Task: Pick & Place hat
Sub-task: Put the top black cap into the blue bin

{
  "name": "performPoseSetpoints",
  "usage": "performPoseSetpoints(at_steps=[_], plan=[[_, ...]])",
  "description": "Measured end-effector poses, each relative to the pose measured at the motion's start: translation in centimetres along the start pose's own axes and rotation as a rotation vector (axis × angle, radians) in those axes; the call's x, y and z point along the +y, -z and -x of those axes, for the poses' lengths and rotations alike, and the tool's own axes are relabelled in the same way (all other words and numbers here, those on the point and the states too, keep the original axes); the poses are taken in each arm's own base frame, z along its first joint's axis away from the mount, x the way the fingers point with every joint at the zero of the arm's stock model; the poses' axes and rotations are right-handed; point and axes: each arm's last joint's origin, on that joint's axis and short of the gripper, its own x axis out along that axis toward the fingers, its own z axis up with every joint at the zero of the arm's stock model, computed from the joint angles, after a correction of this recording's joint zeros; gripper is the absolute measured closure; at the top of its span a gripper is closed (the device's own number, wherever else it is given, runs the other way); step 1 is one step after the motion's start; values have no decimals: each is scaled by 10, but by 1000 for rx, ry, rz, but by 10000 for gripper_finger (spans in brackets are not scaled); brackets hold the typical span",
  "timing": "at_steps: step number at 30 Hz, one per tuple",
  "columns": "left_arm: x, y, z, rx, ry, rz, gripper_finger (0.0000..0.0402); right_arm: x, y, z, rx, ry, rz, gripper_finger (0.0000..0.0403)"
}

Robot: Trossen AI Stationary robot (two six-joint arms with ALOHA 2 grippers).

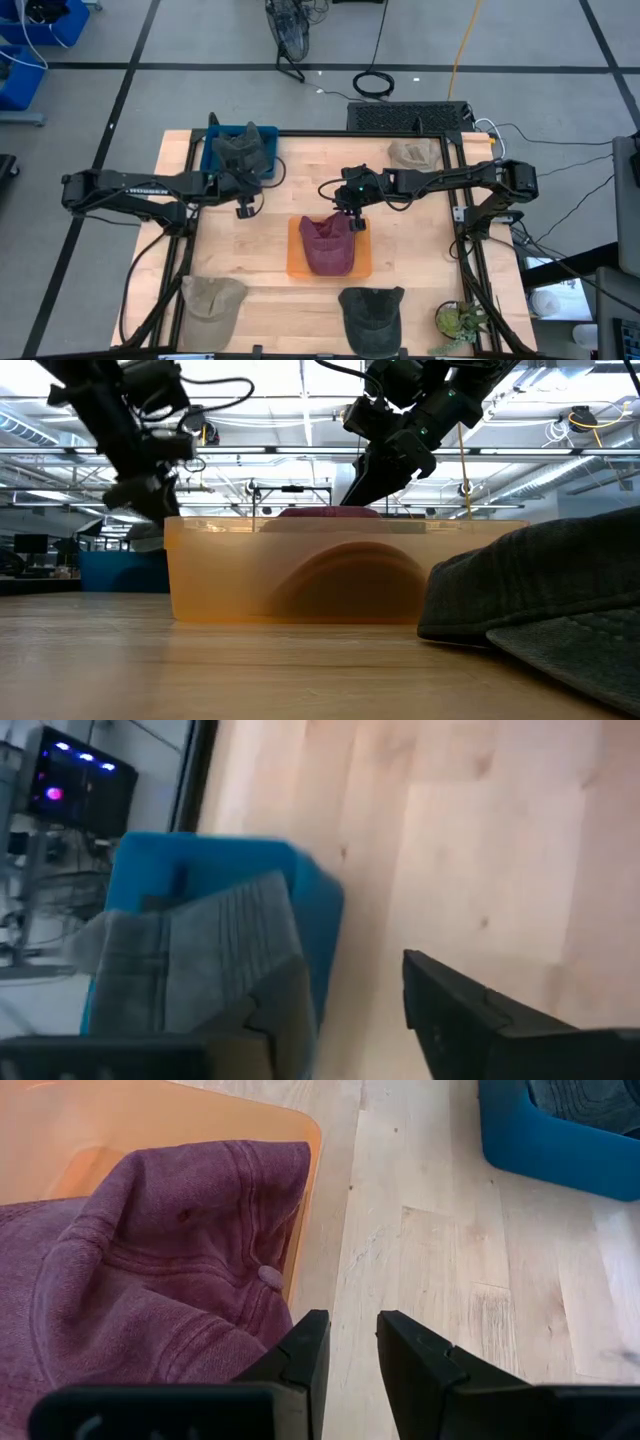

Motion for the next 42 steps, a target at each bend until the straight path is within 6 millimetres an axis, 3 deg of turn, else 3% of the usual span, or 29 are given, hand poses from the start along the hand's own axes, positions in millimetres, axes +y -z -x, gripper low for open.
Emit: performPoseSetpoints(at_steps=[9, 14, 21, 33, 42], plan=[[-9, 15, -18, -42, -116, -91, 114, 0, 0, 0, 1, 3, -2, 328], [-10, 23, -27, -52, -229, -96, 79, 0, 0, 0, 1, 3, -3, 328], [-4, 28, -30, -9, -325, -47, 96, 0, 0, 0, 1, 3, -3, 328], [-12, 28, -34, -45, -183, 49, 146, 0, 0, 0, 1, 3, -3, 328], [-19, 30, -55, 93, -341, -35, 146, 0, 0, 0, 1, 4, -3, 328]])
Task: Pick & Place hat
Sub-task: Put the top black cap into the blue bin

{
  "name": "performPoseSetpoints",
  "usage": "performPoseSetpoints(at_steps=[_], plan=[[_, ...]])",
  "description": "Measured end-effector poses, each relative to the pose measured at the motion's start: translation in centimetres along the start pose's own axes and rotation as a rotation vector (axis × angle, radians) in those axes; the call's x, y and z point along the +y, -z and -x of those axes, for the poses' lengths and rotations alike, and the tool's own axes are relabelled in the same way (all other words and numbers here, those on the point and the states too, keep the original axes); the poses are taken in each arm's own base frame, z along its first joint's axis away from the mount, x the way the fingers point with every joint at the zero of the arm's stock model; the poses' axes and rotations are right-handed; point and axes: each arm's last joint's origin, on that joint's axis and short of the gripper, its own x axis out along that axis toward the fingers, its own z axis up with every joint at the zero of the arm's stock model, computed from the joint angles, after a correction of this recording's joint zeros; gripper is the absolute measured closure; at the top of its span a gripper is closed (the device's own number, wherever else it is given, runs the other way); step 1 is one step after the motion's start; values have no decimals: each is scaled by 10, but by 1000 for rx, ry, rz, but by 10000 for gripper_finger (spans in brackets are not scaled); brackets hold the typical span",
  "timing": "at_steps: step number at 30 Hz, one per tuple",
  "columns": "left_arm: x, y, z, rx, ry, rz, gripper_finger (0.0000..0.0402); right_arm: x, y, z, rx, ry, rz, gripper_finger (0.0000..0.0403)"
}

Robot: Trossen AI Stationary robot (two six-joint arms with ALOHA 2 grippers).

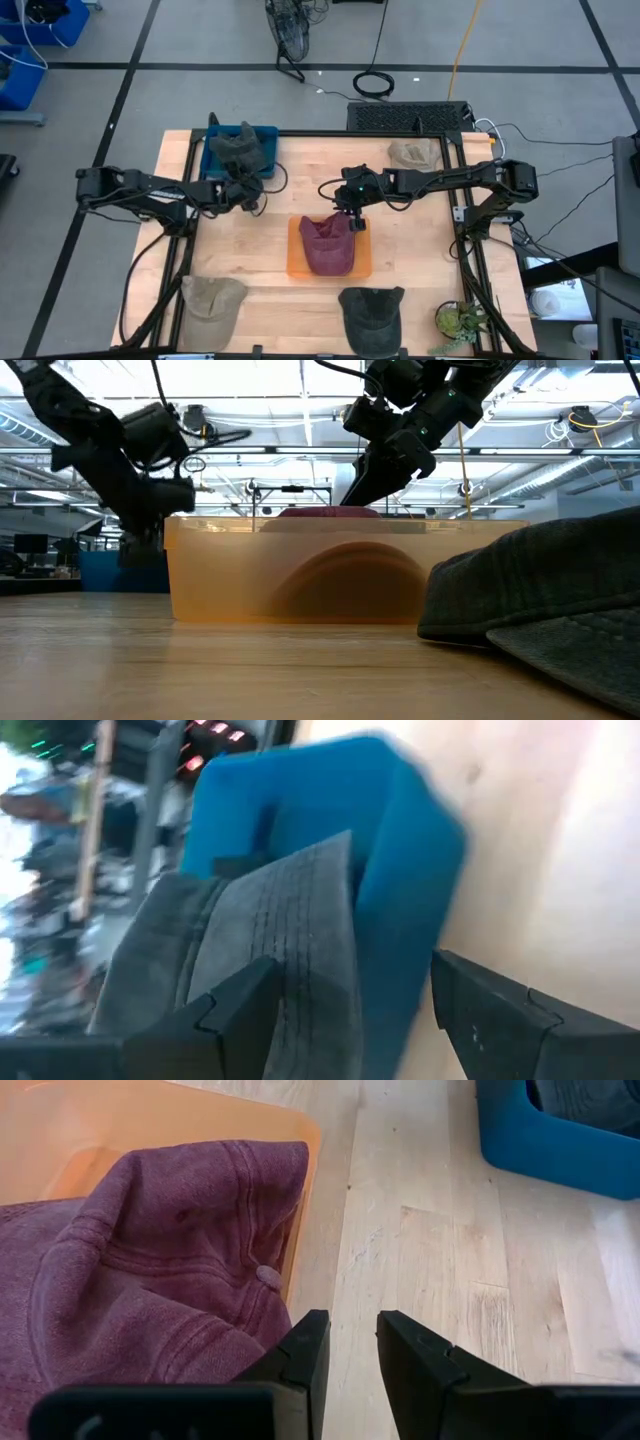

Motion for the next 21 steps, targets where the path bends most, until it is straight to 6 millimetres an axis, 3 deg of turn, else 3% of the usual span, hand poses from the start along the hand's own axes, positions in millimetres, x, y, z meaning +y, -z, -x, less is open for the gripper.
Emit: performPoseSetpoints(at_steps=[21], plan=[[-5, -6, 8, 7, -201, -96, 147, 0, 0, 0, 0, -1, -8, 328]])
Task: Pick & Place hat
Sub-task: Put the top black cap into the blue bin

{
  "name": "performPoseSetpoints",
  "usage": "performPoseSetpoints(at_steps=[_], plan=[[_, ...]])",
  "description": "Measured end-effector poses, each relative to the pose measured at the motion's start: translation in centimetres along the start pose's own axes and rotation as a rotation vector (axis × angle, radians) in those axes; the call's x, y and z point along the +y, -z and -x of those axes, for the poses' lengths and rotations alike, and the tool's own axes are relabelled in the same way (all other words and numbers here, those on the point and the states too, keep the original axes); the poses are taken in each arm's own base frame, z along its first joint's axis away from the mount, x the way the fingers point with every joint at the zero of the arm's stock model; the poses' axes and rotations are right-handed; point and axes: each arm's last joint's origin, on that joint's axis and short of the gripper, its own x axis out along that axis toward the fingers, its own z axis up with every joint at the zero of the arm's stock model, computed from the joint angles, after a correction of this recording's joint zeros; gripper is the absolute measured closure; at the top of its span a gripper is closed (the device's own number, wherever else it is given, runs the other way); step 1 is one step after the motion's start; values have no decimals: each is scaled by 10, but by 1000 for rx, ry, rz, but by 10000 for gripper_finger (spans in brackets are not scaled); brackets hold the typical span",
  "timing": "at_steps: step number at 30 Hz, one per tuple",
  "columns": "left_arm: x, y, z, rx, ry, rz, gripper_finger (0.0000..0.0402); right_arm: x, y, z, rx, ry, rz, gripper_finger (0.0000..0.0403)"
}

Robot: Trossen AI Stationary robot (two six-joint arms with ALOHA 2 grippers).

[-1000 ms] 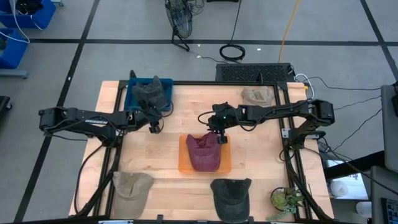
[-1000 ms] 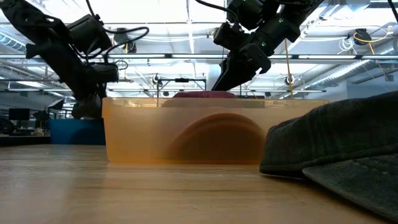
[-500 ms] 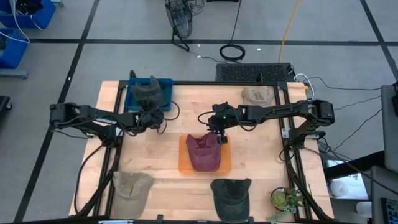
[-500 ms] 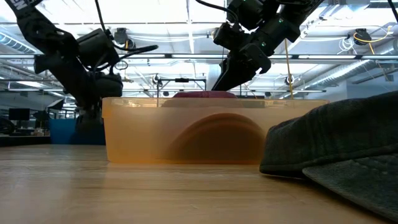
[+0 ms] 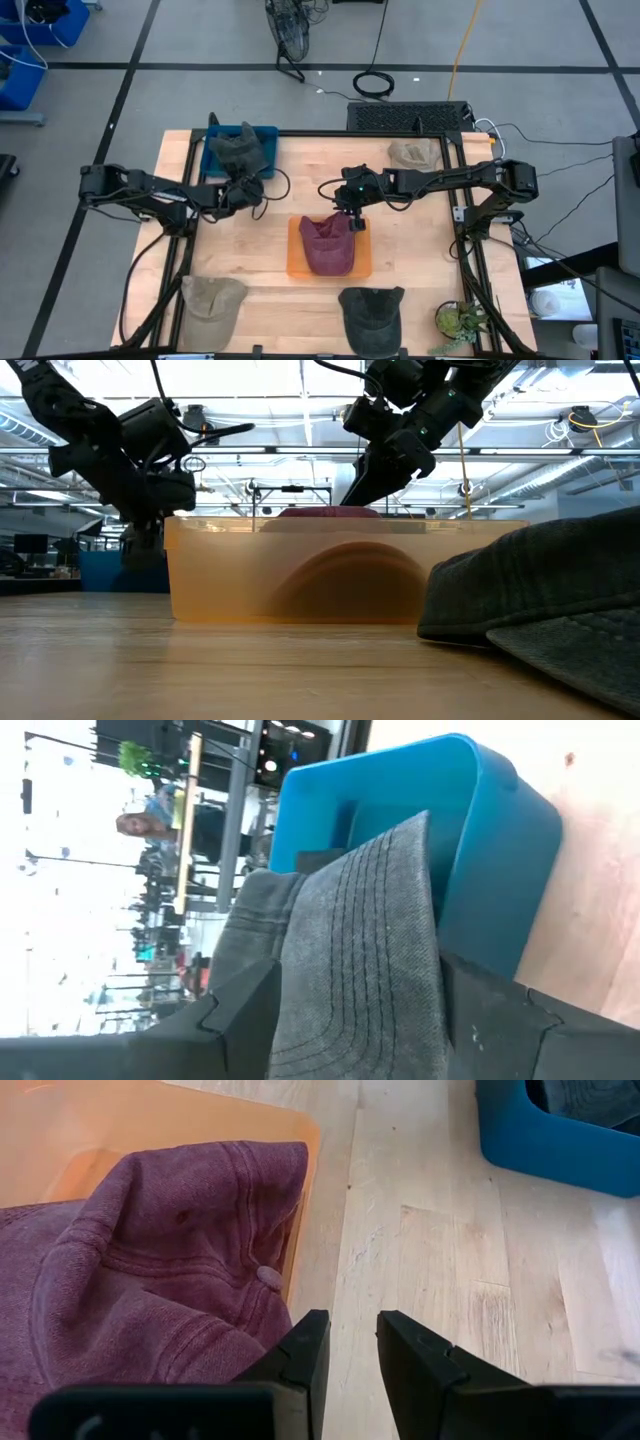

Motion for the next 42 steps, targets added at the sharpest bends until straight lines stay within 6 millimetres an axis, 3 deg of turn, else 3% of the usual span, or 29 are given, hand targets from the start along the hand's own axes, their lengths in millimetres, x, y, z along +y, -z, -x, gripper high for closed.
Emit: performPoseSetpoints(at_steps=[5, 18, 25, 30, 36, 42], plan=[[-1, -1, 4, 0, -48, -23, 183, 0, 0, 0, 0, 0, 0, 328], [4, -3, 9, 38, -199, -14, 383, 0, 0, 0, 0, 0, 0, 328], [27, -11, 19, 24, -281, 68, 365, 0, 0, 0, 1, 0, 0, 328], [49, -12, 31, -27, -306, 174, 389, 1, 6, -2, 1, 1, -1, 328], [75, -9, 46, -96, -330, 289, 379, 0, 10, -4, -13, 9, -2, 328], [80, -5, 54, -277, -157, 352, 387, 0, 11, -4, -11, 9, -1, 328]])
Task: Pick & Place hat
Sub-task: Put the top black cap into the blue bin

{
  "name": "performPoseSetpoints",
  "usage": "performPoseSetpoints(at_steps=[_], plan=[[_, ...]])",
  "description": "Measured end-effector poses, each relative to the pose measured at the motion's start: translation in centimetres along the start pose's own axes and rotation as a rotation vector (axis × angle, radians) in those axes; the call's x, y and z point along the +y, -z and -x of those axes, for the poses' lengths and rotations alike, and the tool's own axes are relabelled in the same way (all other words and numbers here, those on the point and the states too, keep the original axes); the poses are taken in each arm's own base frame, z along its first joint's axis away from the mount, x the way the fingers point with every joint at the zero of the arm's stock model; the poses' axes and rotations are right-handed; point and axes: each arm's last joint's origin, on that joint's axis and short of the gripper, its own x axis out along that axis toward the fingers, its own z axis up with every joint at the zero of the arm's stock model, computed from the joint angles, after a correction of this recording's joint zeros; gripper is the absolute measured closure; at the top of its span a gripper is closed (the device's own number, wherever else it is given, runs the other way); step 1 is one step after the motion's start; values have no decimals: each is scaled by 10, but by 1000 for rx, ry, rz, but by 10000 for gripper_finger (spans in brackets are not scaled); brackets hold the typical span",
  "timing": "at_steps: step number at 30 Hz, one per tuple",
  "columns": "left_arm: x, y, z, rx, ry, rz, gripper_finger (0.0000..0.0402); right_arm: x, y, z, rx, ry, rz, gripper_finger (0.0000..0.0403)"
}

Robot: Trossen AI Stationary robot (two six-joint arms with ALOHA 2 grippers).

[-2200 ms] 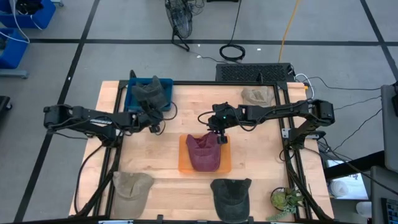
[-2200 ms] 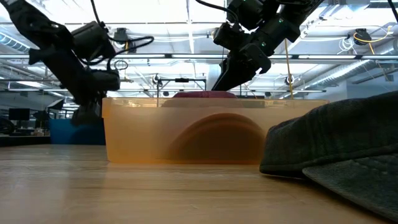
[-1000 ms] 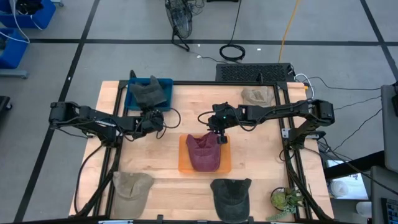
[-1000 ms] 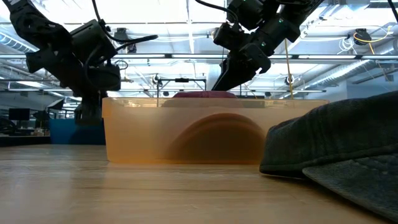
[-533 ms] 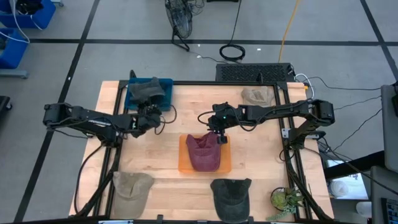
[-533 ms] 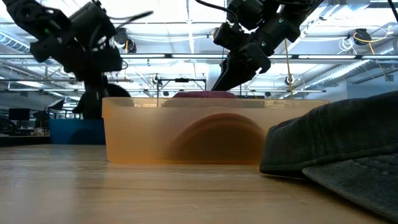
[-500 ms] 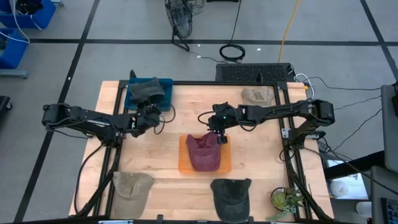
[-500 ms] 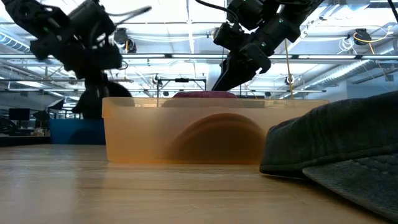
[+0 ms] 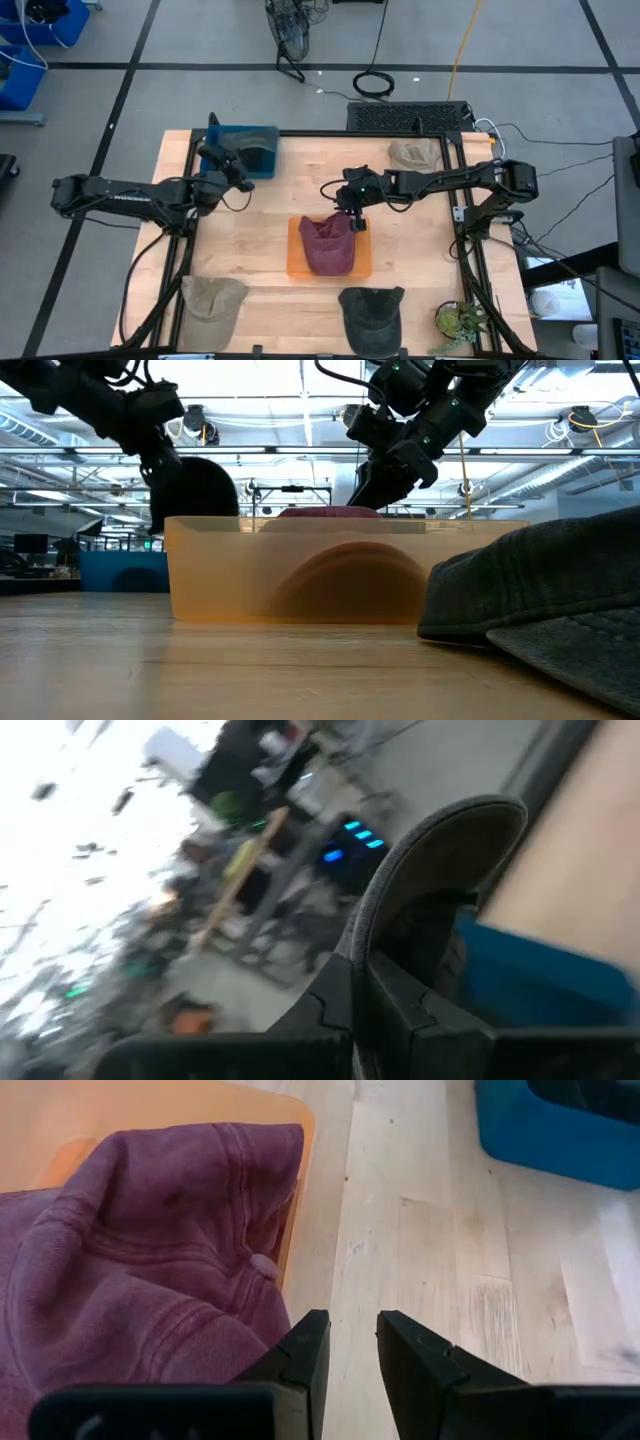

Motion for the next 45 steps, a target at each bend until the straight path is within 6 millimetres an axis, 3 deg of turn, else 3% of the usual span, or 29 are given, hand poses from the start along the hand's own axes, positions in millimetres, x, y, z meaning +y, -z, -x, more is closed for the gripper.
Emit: performPoseSetpoints(at_steps=[5, 10, 29, 36, 45], plan=[[-6, 13, 2, 66, 54, -38, 386, 0, 0, 0, 2, -1, 0, 328], [-7, 22, 3, 134, 4, -42, 389, 0, 0, 0, 2, -1, -1, 328], [13, 24, 7, 150, -112, -49, 389, 0, 0, 0, 2, 0, 0, 328], [28, 13, 7, 40, -74, -1, 388, 0, 0, 0, 1, 0, 7, 328], [16, 31, 2, 131, -8, -68, 389, 0, 0, 0, 2, 0, 6, 328]])
